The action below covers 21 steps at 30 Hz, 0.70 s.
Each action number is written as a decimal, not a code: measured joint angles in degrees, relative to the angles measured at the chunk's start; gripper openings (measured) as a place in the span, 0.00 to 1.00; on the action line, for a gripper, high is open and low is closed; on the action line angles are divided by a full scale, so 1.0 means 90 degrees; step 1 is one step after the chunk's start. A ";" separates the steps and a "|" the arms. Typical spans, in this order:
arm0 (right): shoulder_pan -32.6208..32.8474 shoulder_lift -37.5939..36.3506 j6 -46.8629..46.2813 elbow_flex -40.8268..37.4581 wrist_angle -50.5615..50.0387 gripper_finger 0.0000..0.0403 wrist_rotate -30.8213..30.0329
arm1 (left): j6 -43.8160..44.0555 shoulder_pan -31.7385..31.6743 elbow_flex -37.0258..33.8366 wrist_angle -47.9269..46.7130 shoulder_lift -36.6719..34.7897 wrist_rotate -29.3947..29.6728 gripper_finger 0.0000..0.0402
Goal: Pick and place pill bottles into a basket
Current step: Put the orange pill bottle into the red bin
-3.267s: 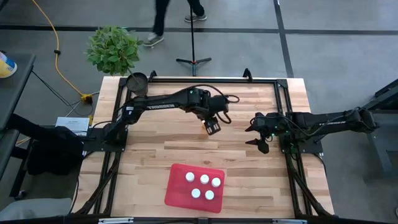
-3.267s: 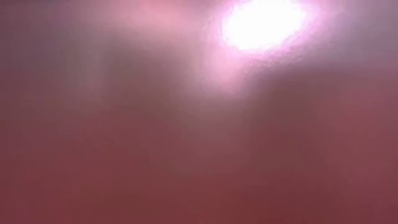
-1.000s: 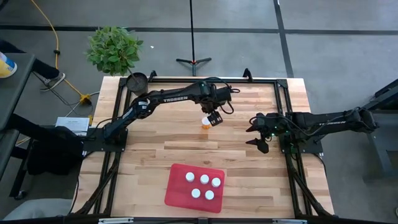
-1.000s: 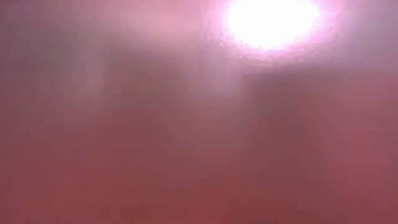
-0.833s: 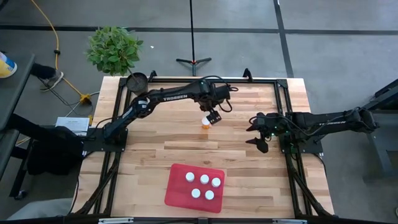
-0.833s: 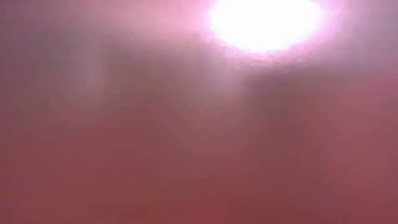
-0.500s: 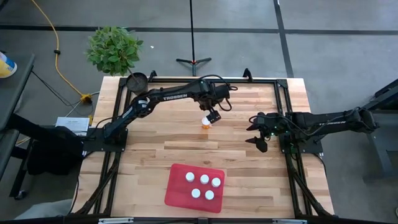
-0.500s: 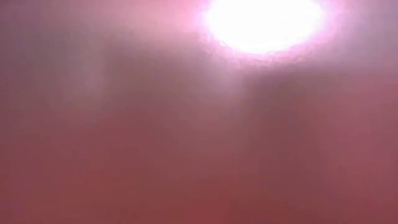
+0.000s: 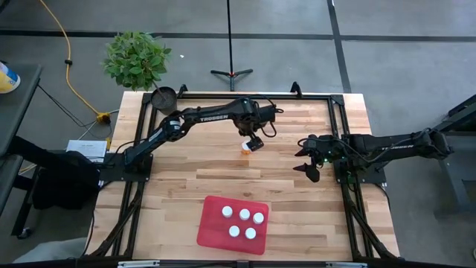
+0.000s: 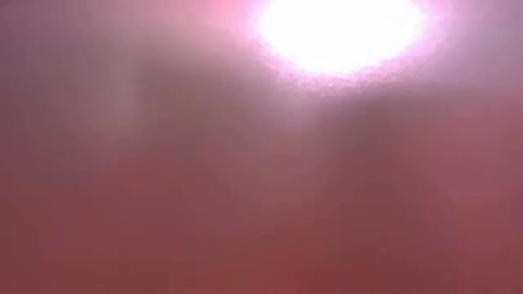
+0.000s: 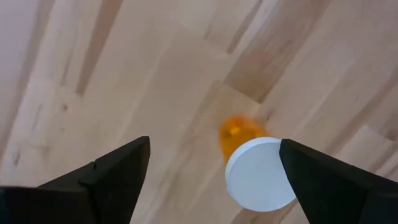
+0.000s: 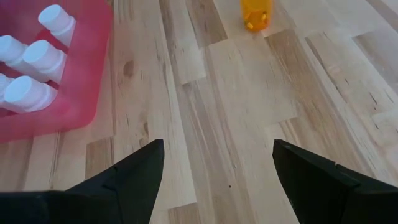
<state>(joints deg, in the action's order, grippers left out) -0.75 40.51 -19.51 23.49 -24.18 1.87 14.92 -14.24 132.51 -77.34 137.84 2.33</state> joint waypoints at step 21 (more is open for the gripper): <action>0.0000 0.0002 -0.0062 0.0000 -0.0022 0.72 0.0006 | -0.0043 0.0000 -0.0005 0.0068 0.0027 -0.0481 0.98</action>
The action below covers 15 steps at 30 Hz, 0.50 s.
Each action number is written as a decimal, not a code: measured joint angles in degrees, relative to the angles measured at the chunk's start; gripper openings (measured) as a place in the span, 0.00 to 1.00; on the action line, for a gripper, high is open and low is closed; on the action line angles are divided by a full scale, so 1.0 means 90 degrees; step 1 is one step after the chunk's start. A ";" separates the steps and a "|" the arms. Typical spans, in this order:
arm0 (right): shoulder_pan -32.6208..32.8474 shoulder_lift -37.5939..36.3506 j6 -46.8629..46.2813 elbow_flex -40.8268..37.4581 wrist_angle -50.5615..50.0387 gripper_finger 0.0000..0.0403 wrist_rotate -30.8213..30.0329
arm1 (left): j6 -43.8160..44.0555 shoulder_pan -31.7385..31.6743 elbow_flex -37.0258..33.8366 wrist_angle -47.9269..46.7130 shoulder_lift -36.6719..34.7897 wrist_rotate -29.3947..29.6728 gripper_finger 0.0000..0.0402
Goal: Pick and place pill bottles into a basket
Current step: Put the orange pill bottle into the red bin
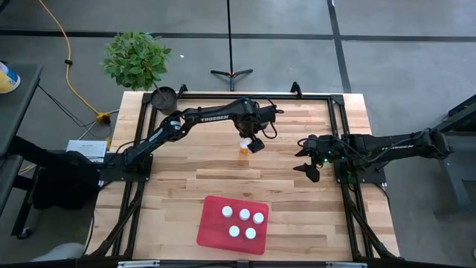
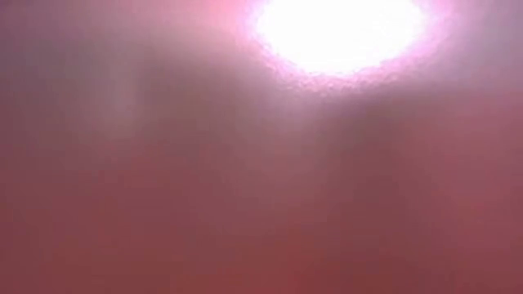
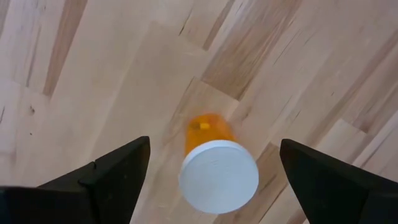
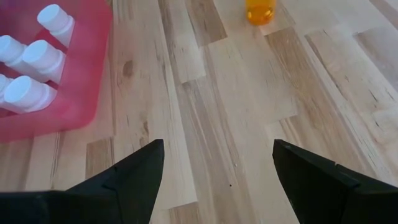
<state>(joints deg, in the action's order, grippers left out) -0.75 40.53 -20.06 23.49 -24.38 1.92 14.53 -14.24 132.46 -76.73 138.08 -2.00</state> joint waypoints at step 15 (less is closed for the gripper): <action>0.0000 0.0000 -0.0081 0.0000 -0.0170 0.72 0.0016 | 0.0031 0.0007 0.0000 -0.0529 0.0010 -0.0165 0.98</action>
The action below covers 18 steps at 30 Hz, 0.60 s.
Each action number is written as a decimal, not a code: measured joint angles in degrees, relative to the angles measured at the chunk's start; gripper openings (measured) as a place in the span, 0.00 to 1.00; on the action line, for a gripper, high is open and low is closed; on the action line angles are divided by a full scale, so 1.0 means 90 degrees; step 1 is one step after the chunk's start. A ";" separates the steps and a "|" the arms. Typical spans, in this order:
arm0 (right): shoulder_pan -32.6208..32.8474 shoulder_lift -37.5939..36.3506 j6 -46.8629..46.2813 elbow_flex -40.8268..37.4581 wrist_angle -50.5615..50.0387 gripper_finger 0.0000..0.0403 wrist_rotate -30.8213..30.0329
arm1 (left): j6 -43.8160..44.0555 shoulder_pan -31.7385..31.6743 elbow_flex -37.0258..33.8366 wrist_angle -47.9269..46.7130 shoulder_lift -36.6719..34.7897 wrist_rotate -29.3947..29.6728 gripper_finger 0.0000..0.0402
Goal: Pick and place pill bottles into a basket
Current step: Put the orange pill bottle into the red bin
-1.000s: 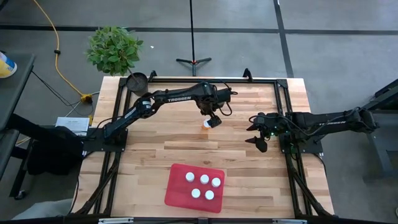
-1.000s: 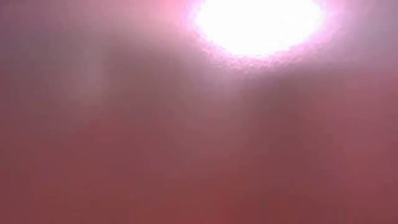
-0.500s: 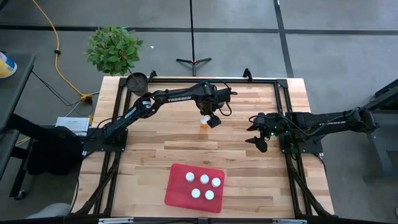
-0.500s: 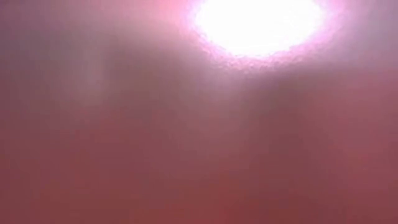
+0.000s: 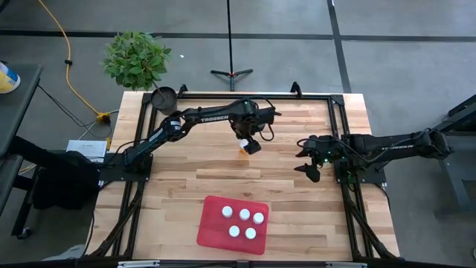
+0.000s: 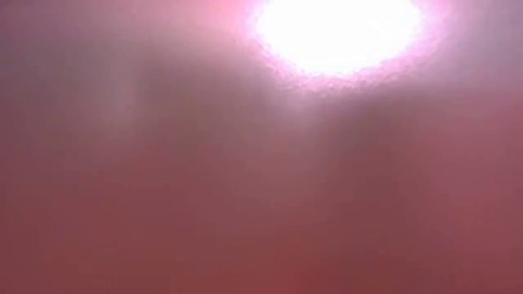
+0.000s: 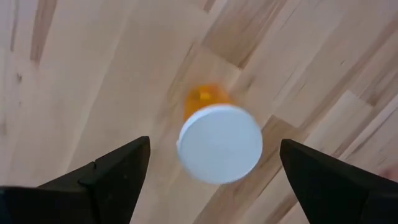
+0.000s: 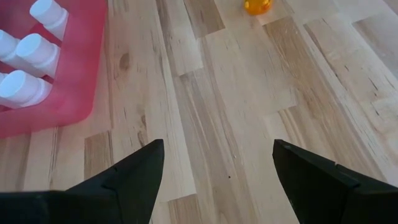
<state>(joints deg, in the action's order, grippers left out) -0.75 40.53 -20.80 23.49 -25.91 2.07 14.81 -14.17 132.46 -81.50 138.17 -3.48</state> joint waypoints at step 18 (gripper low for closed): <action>0.0000 -0.0002 0.0027 0.0002 0.0005 0.72 0.0005 | -0.0136 0.0033 -0.0006 0.0097 0.0369 -0.0025 0.98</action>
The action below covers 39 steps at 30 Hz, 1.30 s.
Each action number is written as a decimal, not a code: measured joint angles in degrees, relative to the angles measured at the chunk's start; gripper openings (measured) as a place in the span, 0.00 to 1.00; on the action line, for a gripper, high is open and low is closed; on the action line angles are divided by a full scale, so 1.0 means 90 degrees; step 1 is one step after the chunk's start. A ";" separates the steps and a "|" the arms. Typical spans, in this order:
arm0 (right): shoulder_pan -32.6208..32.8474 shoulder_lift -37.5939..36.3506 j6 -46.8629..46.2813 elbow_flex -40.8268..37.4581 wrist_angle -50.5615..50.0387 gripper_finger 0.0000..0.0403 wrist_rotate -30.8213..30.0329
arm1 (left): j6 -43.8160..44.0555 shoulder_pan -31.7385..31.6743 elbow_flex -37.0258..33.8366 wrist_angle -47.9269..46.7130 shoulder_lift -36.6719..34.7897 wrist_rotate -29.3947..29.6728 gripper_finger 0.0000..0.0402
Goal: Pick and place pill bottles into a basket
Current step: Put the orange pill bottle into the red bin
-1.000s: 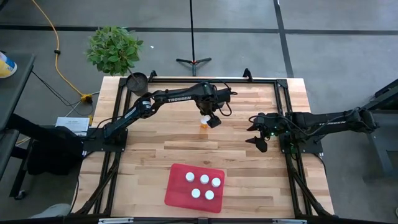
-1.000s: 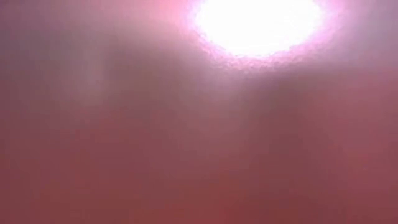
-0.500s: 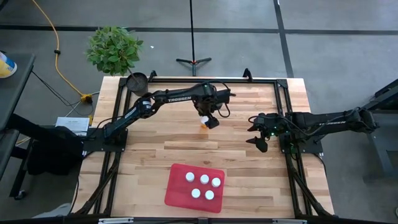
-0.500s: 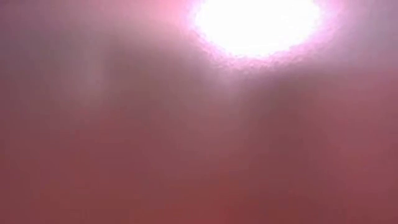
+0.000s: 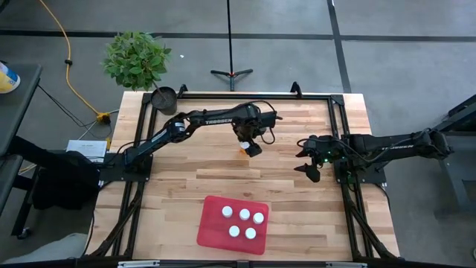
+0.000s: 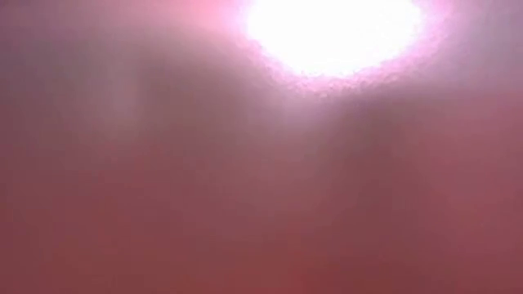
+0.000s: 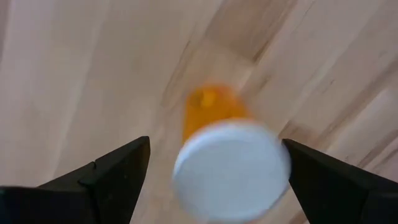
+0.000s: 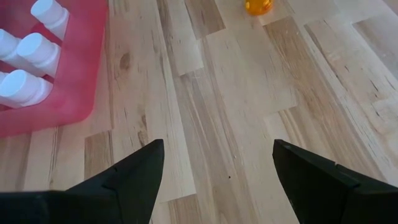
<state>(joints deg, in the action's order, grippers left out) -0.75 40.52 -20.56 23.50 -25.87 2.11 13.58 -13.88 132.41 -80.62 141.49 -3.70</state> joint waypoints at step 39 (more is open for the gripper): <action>0.0000 0.0000 0.0000 -0.0002 -0.0002 0.72 0.0000 | -0.0046 -0.0001 0.0006 -0.0008 0.0131 0.0146 0.56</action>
<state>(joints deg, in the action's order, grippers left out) -0.75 40.52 -20.56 23.49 -25.88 2.11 13.17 -13.89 132.46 -80.69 142.67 -2.39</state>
